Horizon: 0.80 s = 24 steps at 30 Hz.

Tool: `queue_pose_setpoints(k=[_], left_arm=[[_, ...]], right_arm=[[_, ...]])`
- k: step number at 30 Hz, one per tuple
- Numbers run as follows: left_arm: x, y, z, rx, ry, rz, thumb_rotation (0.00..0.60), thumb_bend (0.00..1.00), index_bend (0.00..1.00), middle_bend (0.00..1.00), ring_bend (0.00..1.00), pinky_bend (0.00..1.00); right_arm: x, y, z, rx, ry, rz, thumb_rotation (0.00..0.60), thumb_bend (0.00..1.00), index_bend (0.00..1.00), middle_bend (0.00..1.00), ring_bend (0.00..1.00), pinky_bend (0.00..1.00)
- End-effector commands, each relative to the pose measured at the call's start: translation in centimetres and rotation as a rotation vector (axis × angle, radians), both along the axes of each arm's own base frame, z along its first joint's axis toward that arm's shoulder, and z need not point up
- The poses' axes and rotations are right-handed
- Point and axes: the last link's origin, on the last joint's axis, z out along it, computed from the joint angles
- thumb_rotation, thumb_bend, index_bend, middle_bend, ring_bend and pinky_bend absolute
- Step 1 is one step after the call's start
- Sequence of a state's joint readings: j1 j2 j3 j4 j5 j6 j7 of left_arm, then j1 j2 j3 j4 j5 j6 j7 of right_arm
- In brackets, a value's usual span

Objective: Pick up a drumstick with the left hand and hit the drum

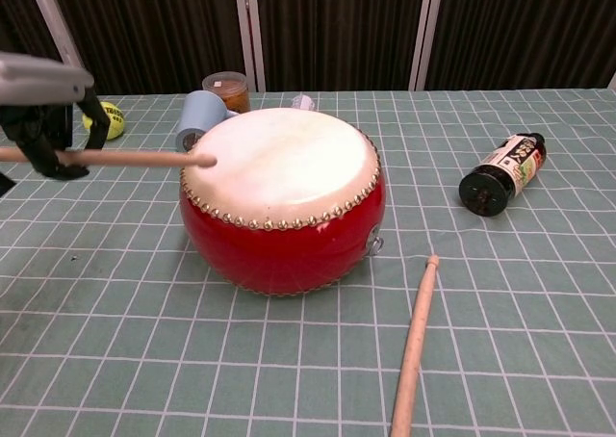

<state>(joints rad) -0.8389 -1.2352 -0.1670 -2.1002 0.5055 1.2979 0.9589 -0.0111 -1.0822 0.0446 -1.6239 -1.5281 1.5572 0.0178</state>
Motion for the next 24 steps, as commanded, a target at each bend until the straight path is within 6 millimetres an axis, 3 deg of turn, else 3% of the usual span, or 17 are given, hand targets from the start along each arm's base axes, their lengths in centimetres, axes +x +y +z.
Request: queue_pose_setpoints(k=[1, 9, 14, 18, 24], left_arm=[[1.7, -3.2, 3.5, 0.067, -0.231, -0.169, 0.6, 0.54, 0.73, 1.0, 1.0, 1.0], [-2.3, -4.6, 1.2, 0.013, -0.217, -0.129, 0.6, 0.47, 0.7, 1.0, 0.97, 0.97], [-5.4, -5.5, -1.4, -0.04, -0.16, -0.096, 0.6, 0.44, 0.69, 0.98, 0.92, 0.93], [-7.7, -5.6, -3.2, -0.052, -0.099, -0.077, 0.6, 0.44, 0.61, 0.89, 0.84, 0.84], [-9.2, -5.8, -4.4, -0.091, -0.053, -0.043, 0.6, 0.37, 0.47, 0.68, 0.66, 0.71]], right_arm=[[0.0, 0.0, 0.0, 0.0, 0.002, -0.001, 0.6, 0.25, 0.0, 0.0, 0.0, 0.04], [0.0, 0.0, 0.0, 0.0, 0.006, -0.001, 0.6, 0.25, 0.0, 0.0, 0.0, 0.04], [0.1, -0.1, -0.1, 0.002, 0.005, -0.001, 0.6, 0.25, 0.0, 0.0, 0.0, 0.04], [0.0, -0.2, -0.2, 0.007, 0.001, -0.005, 0.6, 0.25, 0.0, 0.0, 0.0, 0.04], [0.0, -0.1, -0.2, 0.01, -0.001, -0.006, 0.6, 0.25, 0.0, 0.0, 0.0, 0.04]])
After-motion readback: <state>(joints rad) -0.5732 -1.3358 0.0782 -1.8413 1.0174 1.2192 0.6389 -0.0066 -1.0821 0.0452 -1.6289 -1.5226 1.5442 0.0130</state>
